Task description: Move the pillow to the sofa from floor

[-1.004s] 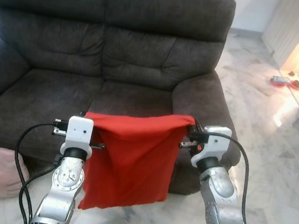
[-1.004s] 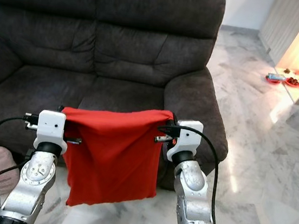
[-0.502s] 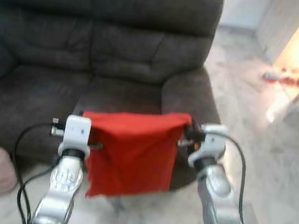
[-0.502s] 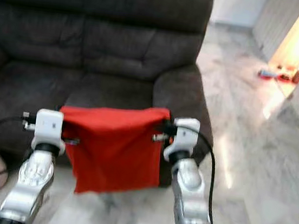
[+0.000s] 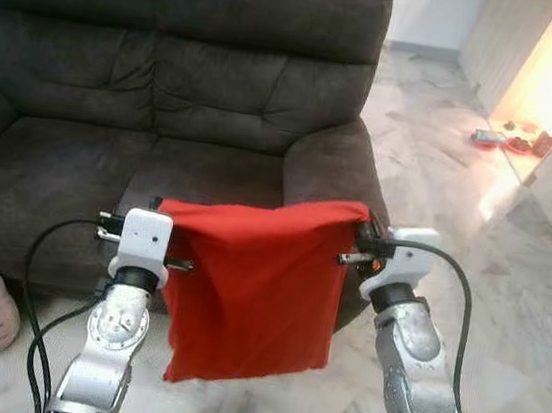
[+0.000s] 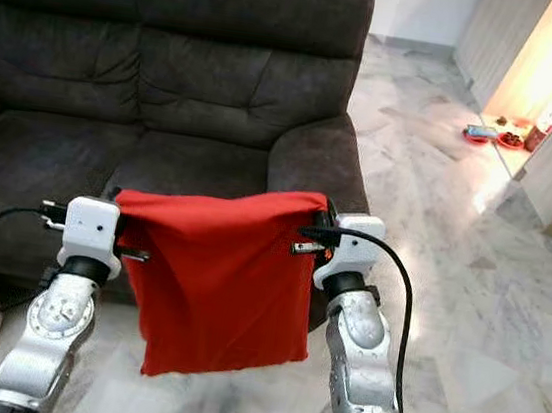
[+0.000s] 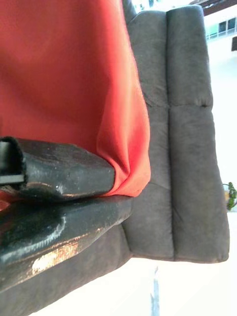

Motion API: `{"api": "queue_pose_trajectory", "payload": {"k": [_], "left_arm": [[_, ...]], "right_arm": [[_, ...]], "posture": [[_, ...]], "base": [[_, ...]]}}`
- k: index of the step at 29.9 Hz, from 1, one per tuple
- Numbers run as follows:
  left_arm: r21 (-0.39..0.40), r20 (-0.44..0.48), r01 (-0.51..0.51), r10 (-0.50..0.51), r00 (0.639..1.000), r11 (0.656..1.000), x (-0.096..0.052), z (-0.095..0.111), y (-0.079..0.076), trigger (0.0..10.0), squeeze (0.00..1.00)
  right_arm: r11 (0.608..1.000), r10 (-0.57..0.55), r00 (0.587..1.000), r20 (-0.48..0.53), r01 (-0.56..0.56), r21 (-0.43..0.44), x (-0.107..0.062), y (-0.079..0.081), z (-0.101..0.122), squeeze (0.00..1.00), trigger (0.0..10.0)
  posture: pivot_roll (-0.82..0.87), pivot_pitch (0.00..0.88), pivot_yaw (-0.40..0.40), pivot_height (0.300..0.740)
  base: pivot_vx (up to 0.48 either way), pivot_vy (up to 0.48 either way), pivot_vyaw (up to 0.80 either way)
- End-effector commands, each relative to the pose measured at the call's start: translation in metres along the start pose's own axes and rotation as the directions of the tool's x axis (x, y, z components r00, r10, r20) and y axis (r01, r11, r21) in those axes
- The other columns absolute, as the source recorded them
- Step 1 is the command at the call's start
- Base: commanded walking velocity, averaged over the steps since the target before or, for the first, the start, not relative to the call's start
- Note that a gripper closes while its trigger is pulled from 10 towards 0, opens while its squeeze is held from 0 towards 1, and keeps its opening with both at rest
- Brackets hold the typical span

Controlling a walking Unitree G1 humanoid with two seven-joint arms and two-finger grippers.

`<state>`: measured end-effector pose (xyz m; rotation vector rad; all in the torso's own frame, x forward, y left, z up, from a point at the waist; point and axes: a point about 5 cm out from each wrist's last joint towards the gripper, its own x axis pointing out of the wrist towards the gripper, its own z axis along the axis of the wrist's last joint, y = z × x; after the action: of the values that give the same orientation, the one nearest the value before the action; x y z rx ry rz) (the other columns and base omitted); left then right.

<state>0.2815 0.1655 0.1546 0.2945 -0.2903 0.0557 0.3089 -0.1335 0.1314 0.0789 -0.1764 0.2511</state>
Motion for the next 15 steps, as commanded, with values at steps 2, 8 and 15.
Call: {"api": "queue_pose_trajectory", "payload": {"k": [2,8,15], "left_arm": [[0.014,0.163,-0.035,0.032,0.986,0.999,0.007,0.038,0.007,10.0,0.0],[0.064,0.234,-0.007,-0.008,0.972,0.998,0.009,0.057,-0.001,10.0,0.0],[0.074,0.241,-0.037,0.018,0.97,0.997,0.009,0.062,0.003,10.0,0.0]], "right_arm": [[1.0,0.009,0.991,0.13,-0.008,-0.005,0.009,0.004,0.03,0.0,10.0],[0.999,0.001,0.971,0.24,0.007,-0.033,0.014,0.005,0.06,0.0,10.0],[0.998,-0.004,0.955,0.298,0.024,-0.062,0.018,0.006,0.076,0.0,10.0]], "posture": [[0.03,0.022,-0.036,0.74],[0.03,0.016,-0.03,0.74],[0.03,0.0,-0.029,0.74]], "base": [[0.0,0.0,0.0],[0.0,0.0,0.0],[0.0,0.0,0.0]]}}
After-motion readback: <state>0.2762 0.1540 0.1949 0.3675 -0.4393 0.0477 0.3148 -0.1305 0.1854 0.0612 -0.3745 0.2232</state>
